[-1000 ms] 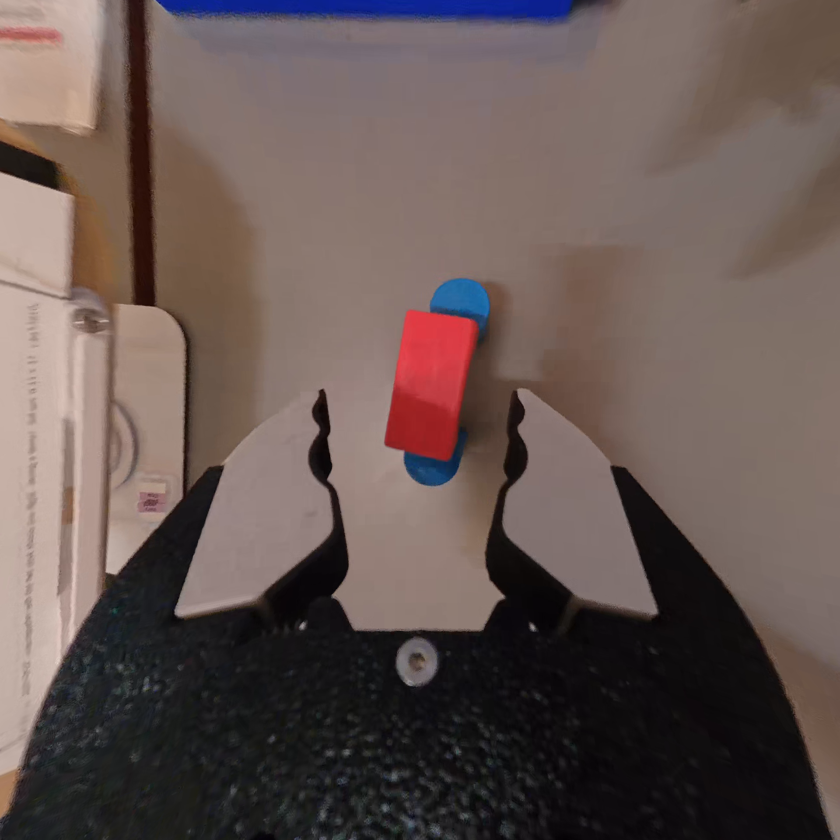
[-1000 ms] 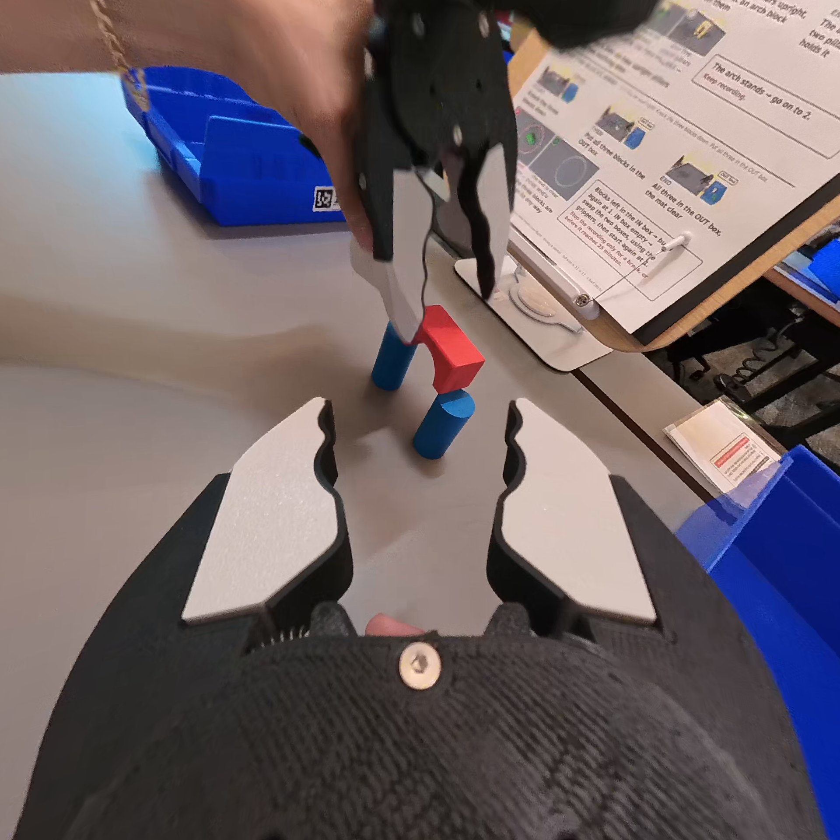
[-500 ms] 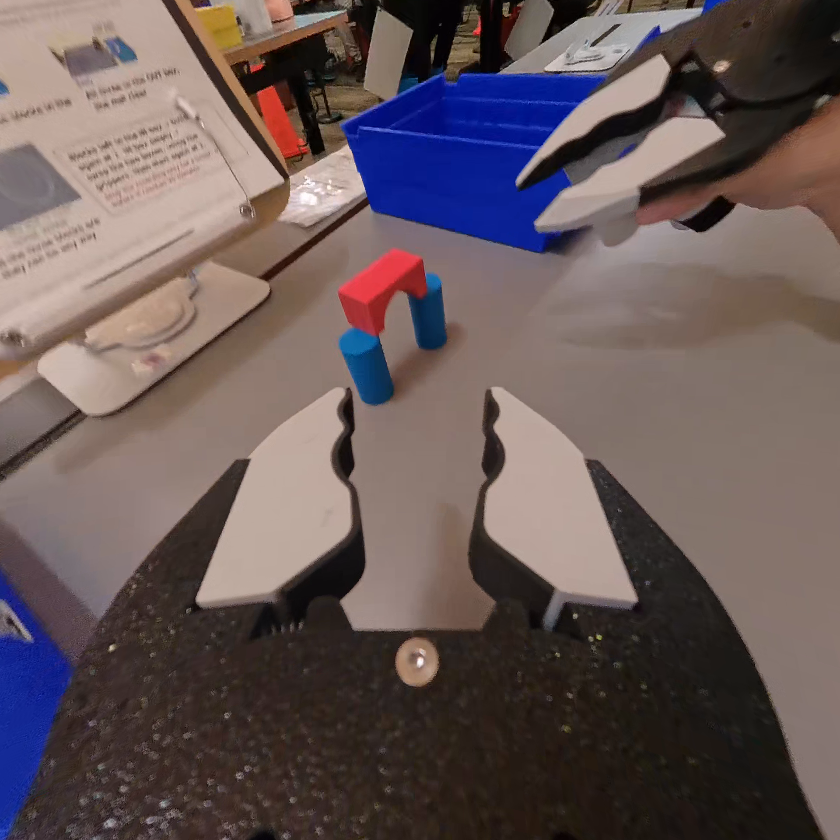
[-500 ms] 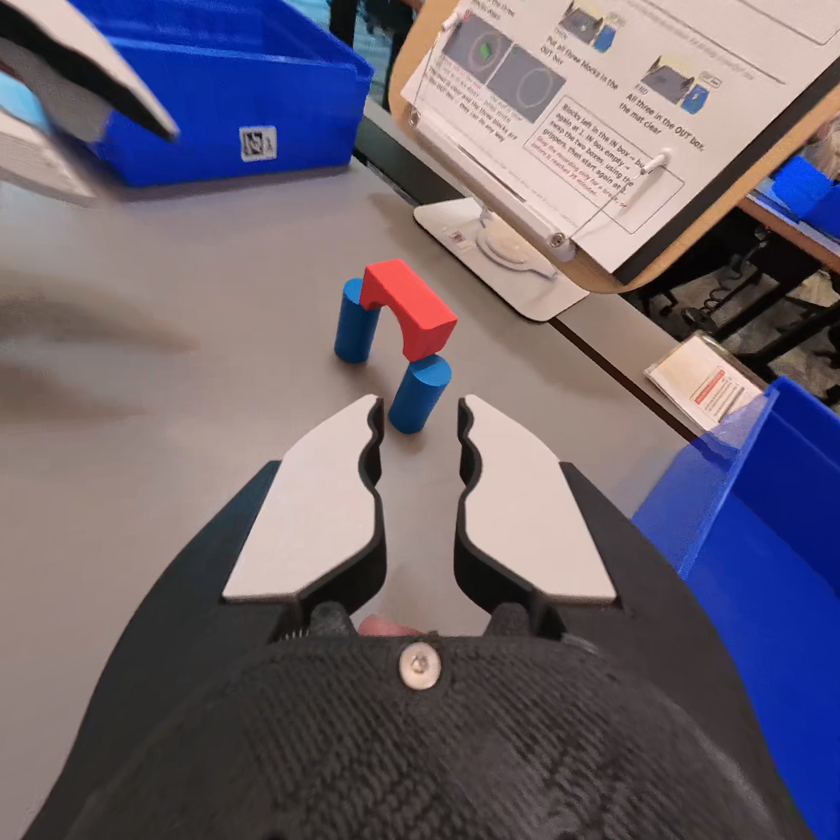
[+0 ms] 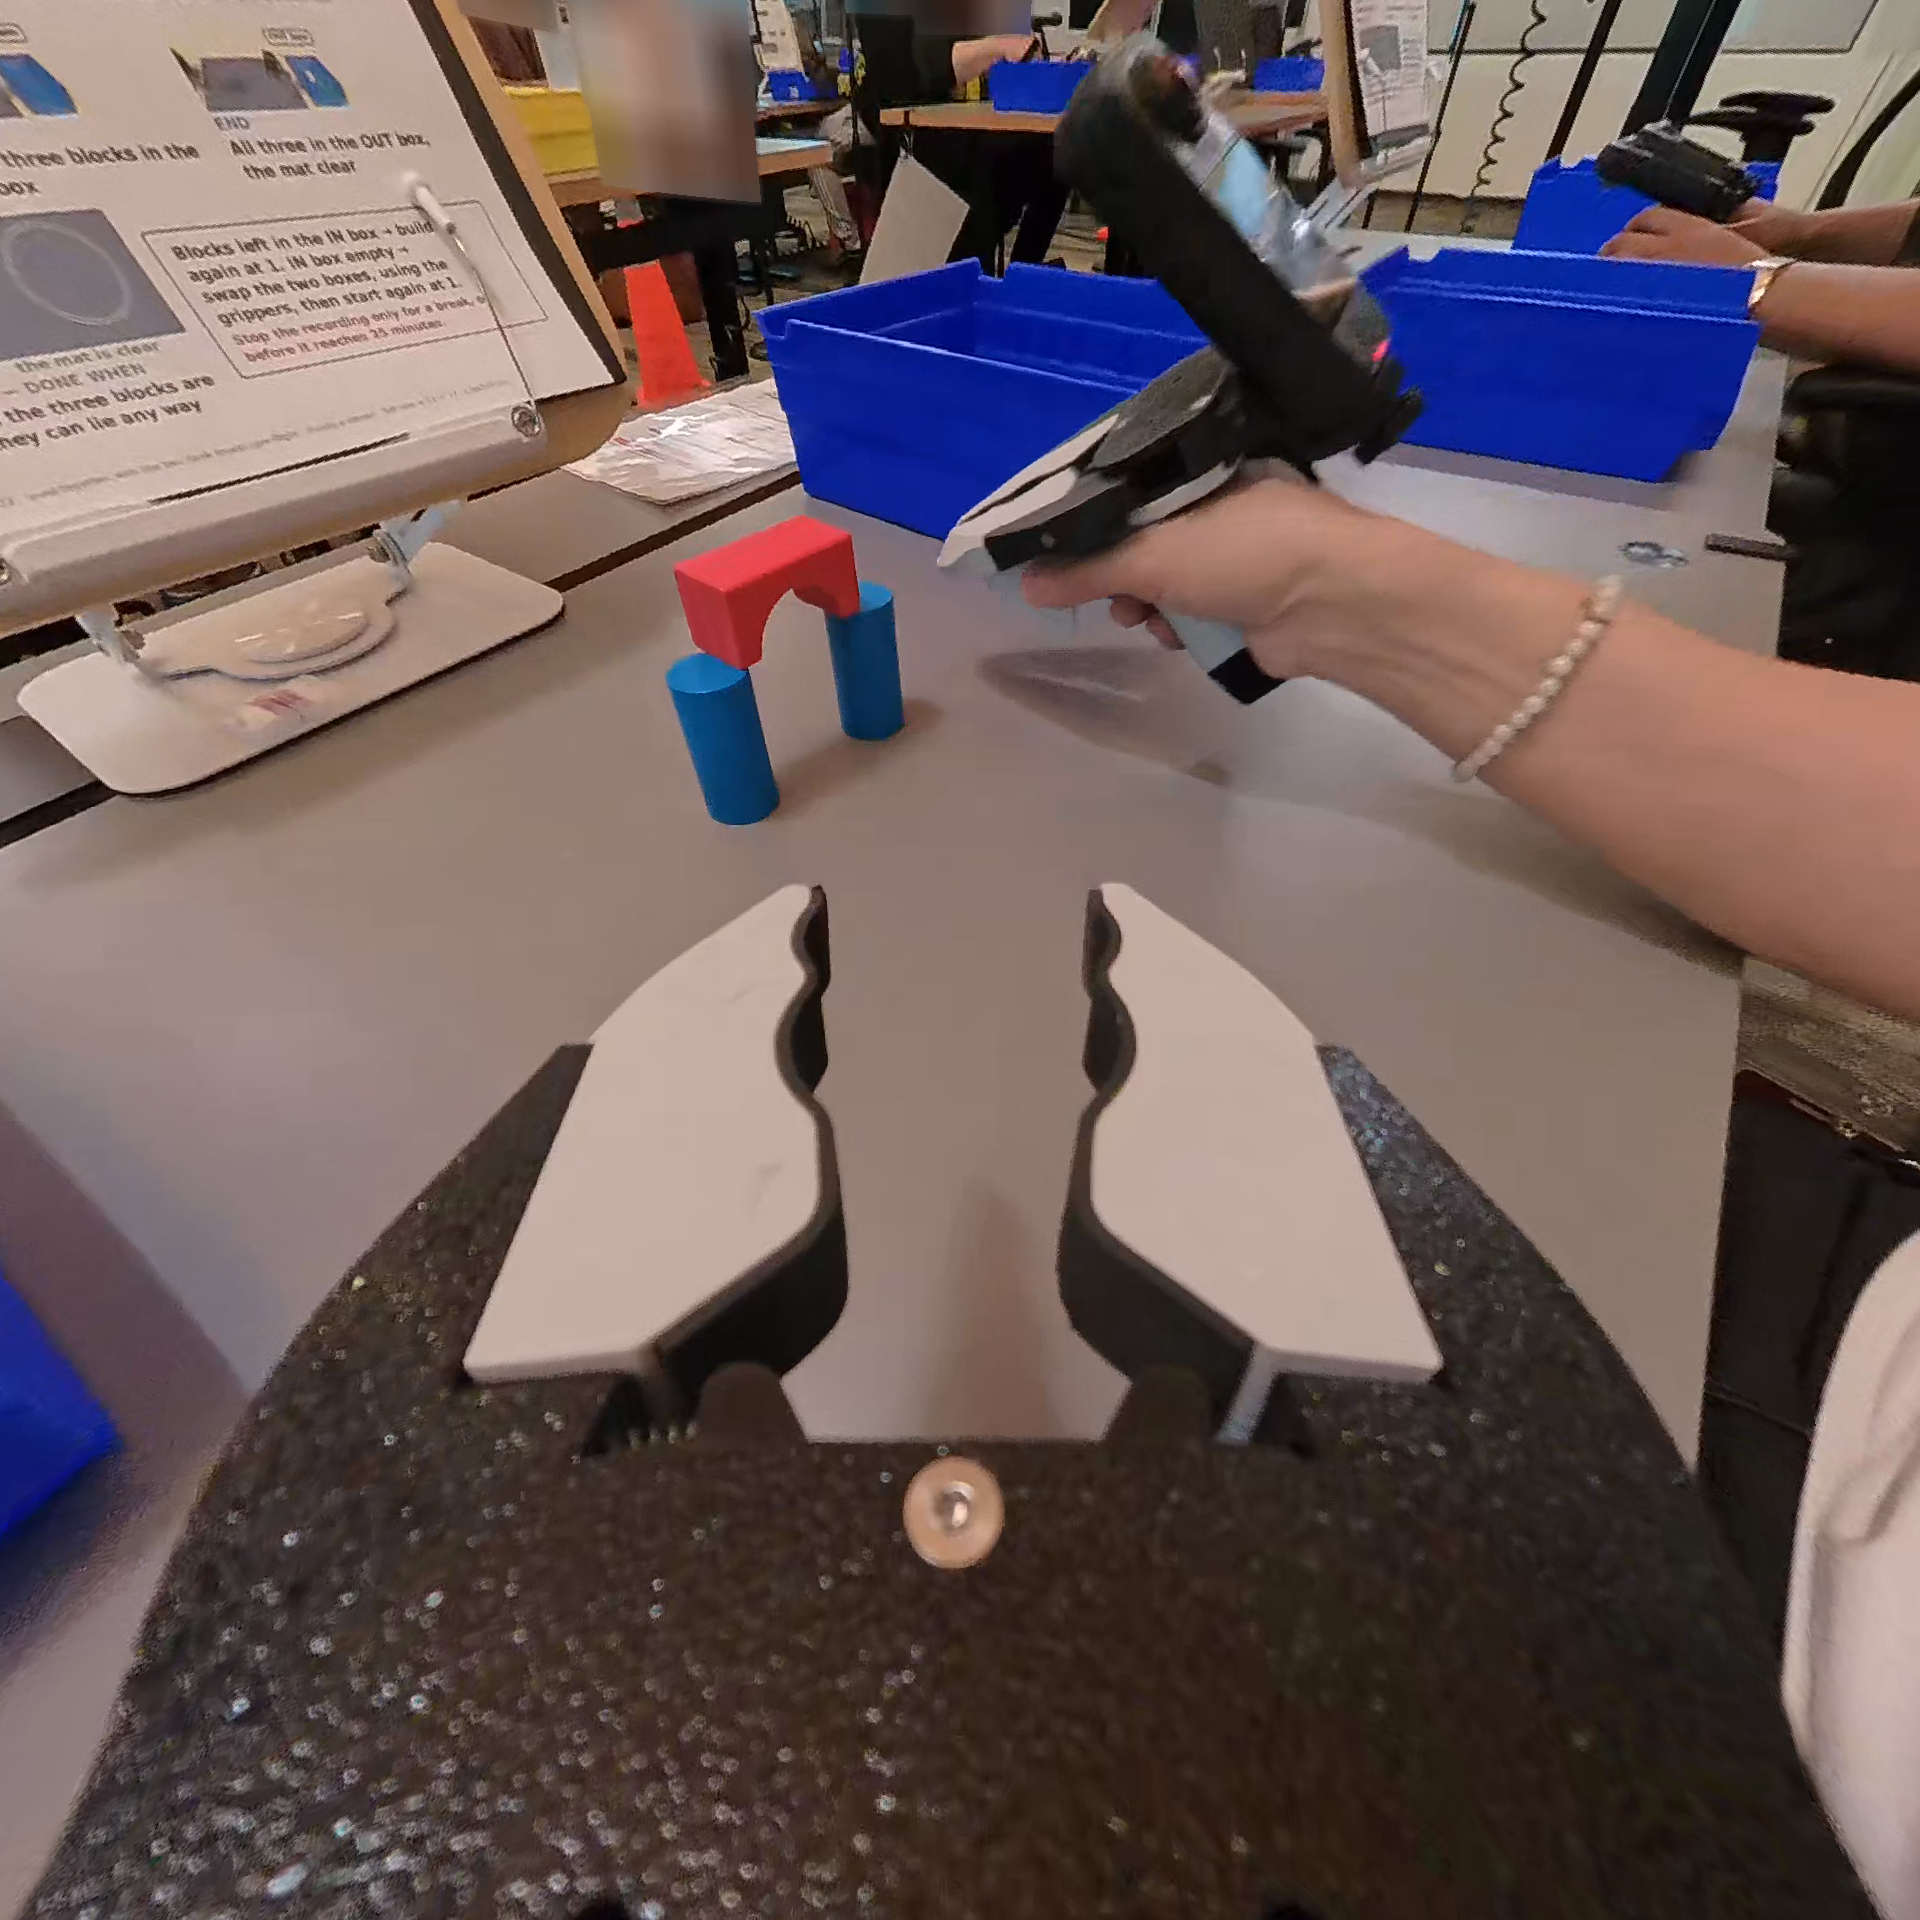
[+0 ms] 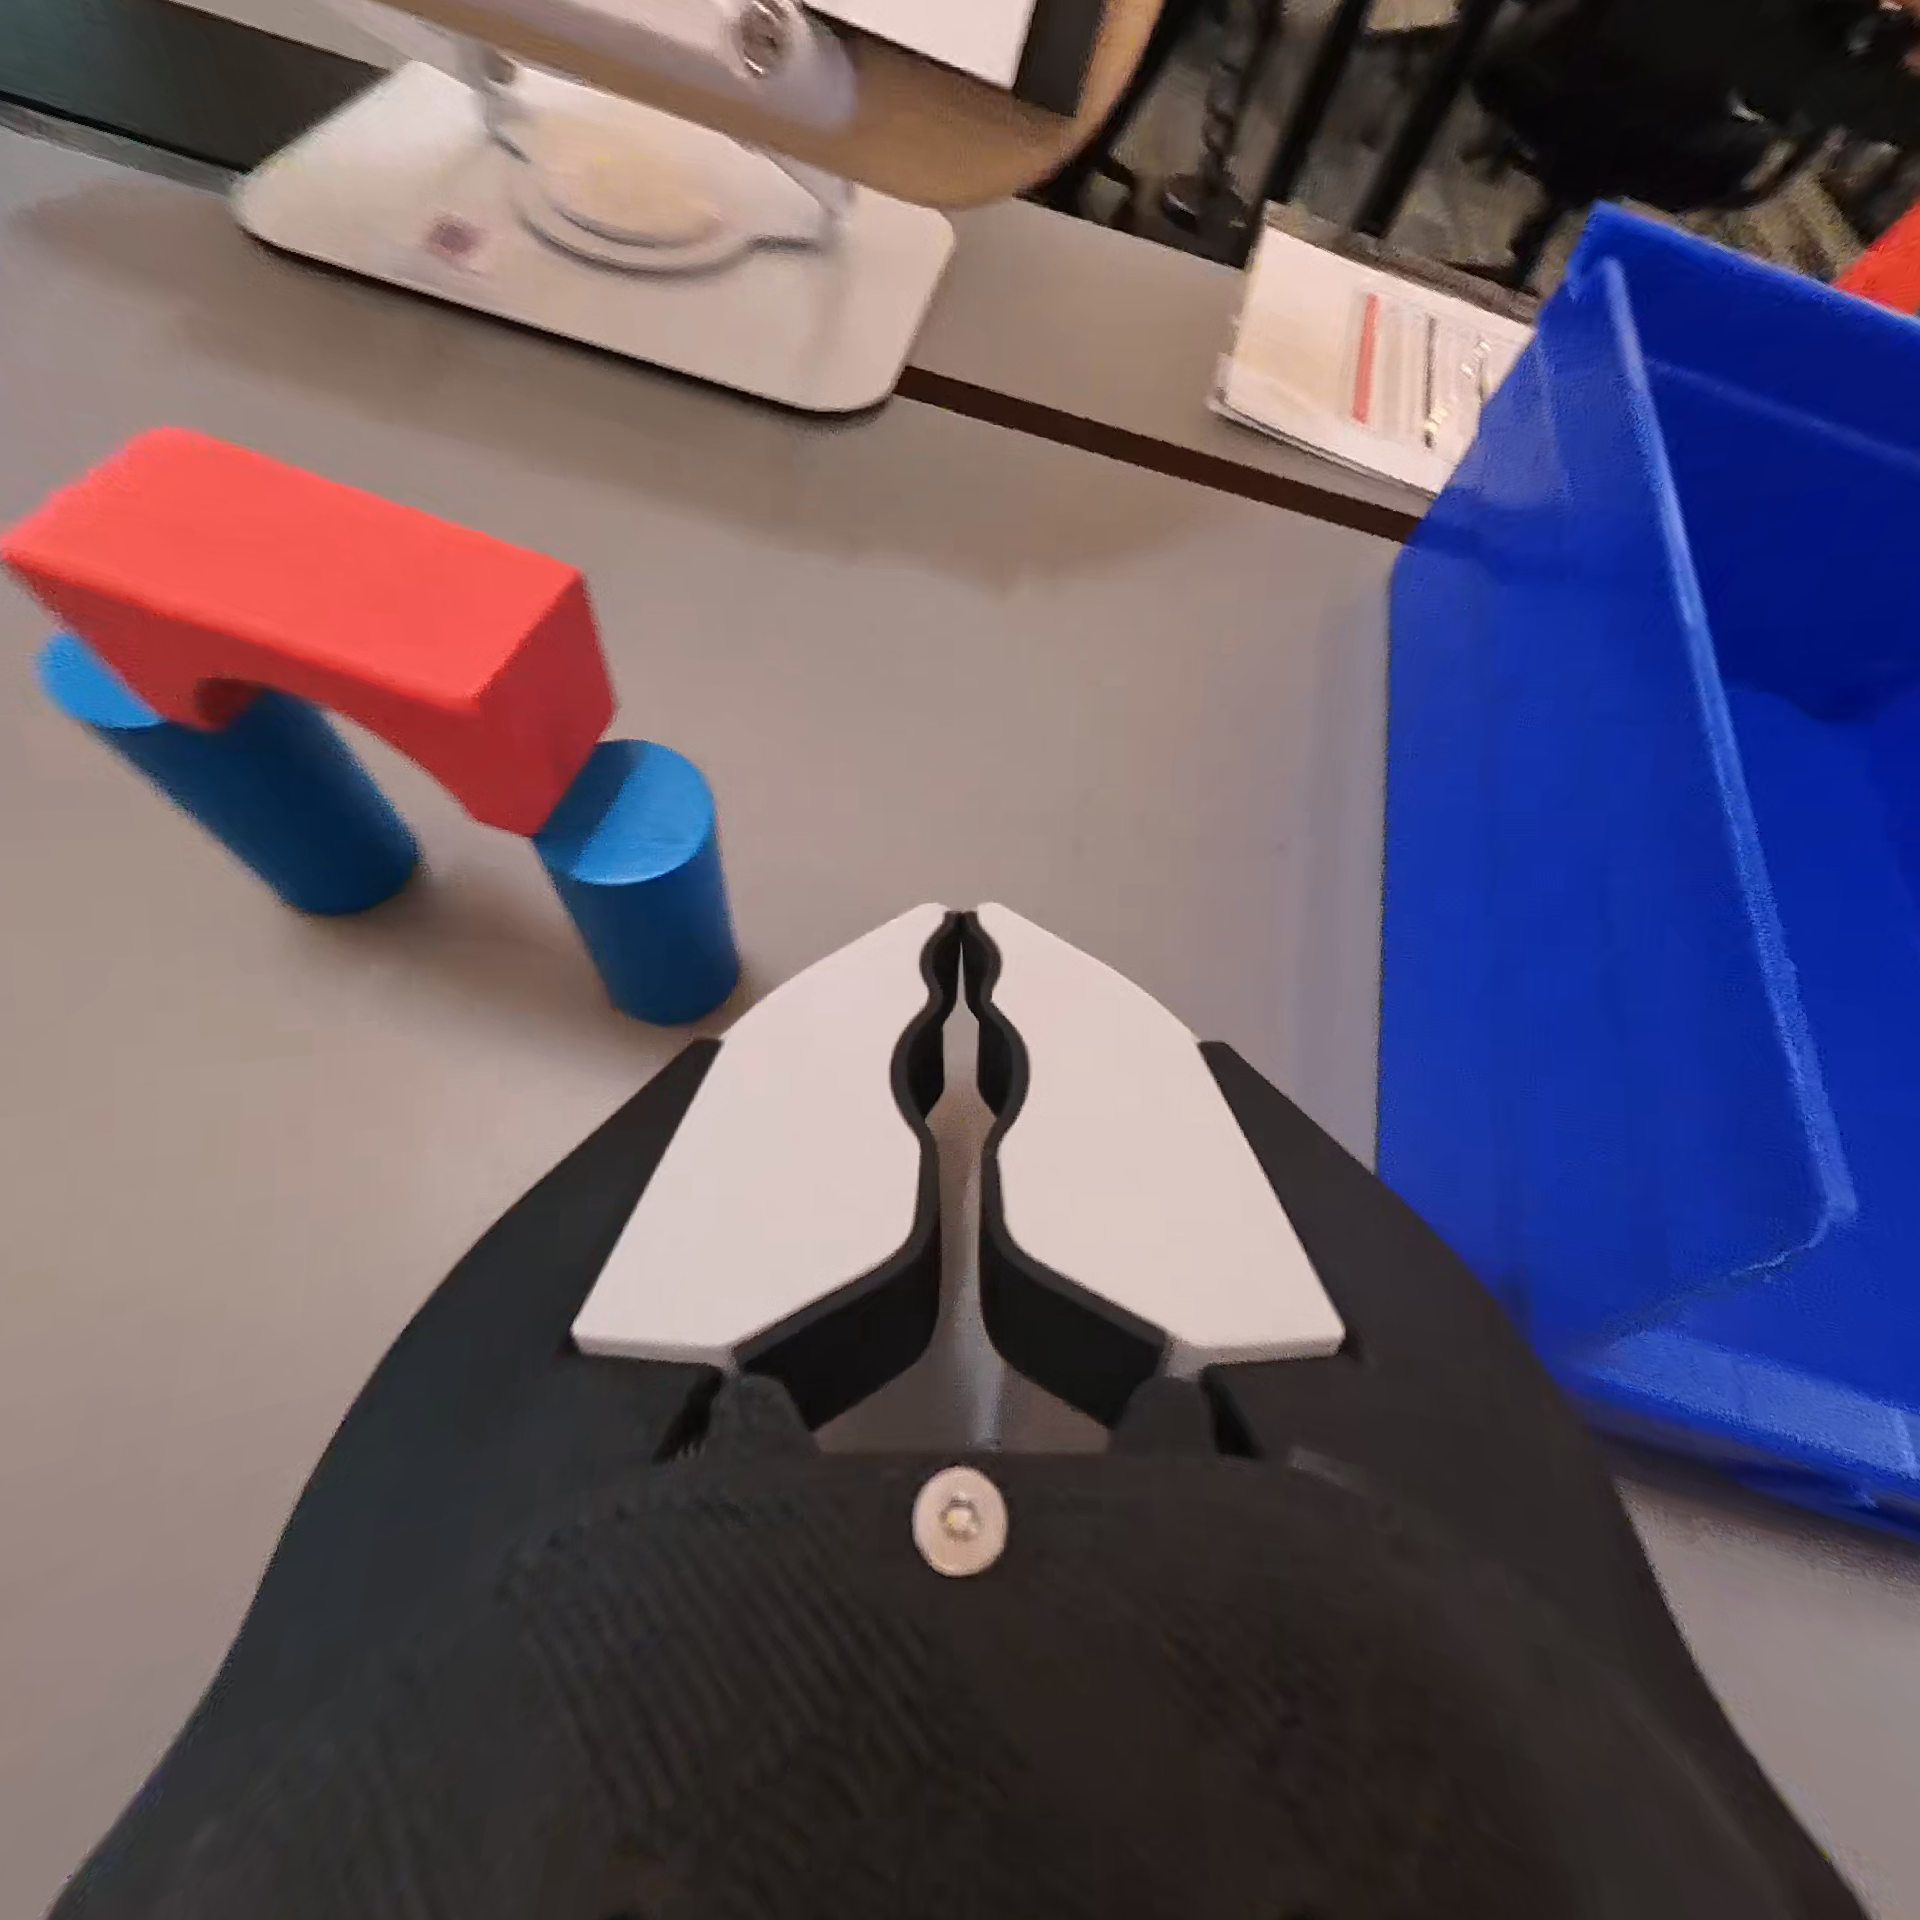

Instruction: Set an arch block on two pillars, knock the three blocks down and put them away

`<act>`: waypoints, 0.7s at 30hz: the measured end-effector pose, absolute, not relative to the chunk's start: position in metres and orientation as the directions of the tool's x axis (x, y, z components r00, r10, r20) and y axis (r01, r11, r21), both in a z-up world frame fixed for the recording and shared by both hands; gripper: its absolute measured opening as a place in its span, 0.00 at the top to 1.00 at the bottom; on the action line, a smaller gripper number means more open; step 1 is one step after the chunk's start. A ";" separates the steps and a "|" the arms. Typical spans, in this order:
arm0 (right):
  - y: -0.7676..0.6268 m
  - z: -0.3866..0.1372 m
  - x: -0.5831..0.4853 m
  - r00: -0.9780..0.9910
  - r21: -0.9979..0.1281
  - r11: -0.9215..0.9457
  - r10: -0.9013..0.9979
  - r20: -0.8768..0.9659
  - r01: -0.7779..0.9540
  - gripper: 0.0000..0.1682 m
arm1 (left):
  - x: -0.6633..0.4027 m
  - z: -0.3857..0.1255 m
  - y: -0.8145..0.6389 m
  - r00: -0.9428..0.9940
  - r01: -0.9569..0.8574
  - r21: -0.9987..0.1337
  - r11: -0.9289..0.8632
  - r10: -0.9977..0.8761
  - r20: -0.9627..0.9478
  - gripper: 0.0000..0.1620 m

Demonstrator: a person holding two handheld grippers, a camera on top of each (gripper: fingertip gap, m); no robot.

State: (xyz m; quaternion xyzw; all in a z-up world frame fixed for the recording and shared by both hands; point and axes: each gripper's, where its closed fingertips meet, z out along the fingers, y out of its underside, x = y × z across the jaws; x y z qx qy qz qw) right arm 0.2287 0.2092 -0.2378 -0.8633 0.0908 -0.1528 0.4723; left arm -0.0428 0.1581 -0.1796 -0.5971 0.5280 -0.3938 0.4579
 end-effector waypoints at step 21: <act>0.300 -0.233 0.073 0.865 -0.704 -0.504 0.268 0.423 0.500 1.00 | -0.059 -0.191 0.144 0.122 -0.257 -0.964 -0.068 -0.992 0.038 0.73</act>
